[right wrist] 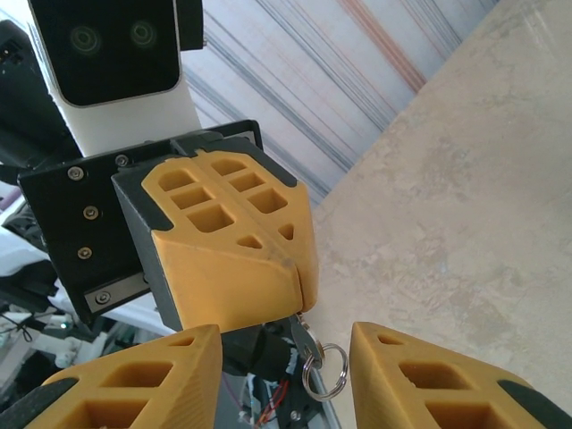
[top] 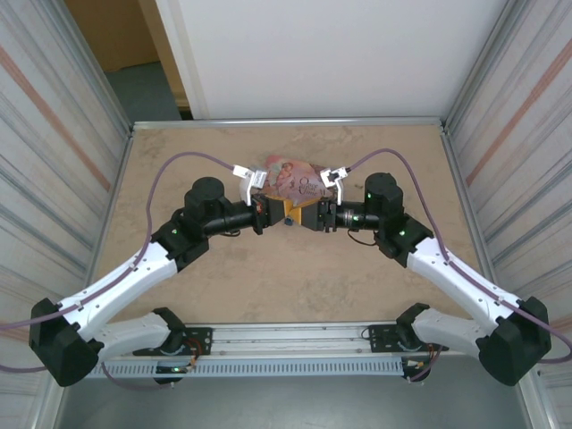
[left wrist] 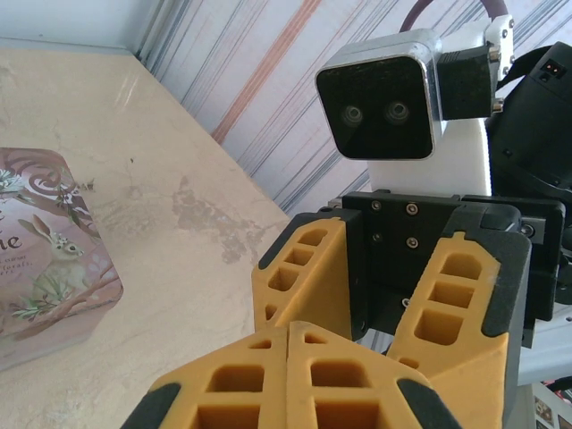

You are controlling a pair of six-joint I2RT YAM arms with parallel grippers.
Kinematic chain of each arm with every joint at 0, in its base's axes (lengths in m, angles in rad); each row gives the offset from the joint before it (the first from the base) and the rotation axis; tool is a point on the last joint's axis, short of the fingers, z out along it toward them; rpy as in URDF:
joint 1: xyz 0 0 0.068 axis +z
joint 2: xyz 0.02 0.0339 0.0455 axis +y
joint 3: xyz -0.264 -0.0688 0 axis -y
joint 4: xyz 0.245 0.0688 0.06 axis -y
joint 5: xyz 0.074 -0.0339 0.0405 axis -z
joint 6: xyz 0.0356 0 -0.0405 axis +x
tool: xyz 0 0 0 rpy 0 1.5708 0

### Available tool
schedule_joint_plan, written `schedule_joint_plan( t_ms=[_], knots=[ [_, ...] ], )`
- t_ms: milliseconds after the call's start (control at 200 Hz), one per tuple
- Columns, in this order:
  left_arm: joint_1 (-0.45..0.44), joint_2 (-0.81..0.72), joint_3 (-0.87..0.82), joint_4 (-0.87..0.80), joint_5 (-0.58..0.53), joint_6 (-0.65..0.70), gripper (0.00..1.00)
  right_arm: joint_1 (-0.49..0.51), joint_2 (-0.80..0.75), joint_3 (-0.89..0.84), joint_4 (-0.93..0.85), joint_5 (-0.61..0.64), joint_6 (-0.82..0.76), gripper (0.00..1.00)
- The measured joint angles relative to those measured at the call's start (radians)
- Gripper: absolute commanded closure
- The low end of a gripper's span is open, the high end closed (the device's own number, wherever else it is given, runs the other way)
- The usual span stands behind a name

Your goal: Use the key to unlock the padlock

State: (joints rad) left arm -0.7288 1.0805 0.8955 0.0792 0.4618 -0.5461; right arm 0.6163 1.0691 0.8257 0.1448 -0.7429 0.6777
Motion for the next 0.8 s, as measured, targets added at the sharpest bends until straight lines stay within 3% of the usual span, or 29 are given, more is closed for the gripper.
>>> schedule_joint_plan(
  t_ms=[802],
  knots=[
    [0.0,-0.019,0.0,0.0,-0.01,-0.003,1.0,0.006,0.024,0.0,0.01,-0.021,0.0,0.78]
  ],
)
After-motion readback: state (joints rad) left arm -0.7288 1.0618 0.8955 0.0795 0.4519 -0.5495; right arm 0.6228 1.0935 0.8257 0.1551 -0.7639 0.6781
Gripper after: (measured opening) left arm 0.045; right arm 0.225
